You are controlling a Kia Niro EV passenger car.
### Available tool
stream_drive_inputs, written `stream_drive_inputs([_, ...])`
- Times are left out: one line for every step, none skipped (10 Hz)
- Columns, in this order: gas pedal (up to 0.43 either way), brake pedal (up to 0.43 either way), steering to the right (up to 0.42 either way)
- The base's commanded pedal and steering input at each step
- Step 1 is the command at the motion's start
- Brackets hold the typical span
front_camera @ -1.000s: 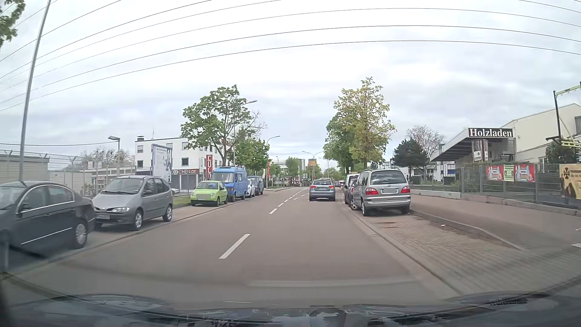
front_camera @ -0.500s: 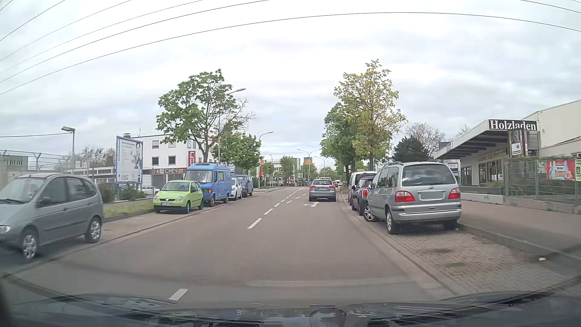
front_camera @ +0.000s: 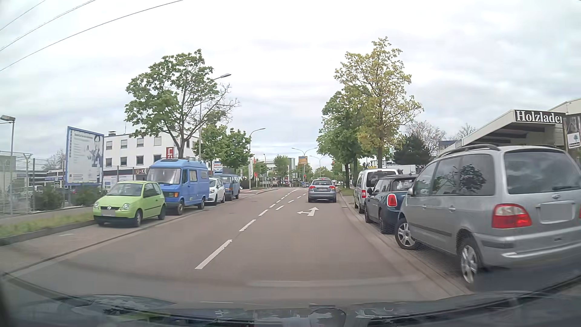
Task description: Follow the waypoints while adhering to traffic rules and regulations
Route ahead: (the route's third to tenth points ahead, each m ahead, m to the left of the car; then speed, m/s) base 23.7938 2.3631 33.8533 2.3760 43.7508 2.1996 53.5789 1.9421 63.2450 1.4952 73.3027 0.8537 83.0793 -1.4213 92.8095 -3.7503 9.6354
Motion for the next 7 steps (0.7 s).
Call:
stream_drive_inputs([0.008, 0.0, 0.014])
stream_drive_inputs([0.008, 0.0, 0.014])
stream_drive_inputs([0.008, 0.0, 0.015])
stream_drive_inputs([0.008, 0.0, 0.015])
stream_drive_inputs([0.008, 0.0, 0.016])
stream_drive_inputs([0.008, 0.0, 0.016])
stream_drive_inputs([0.008, 0.0, 0.016])
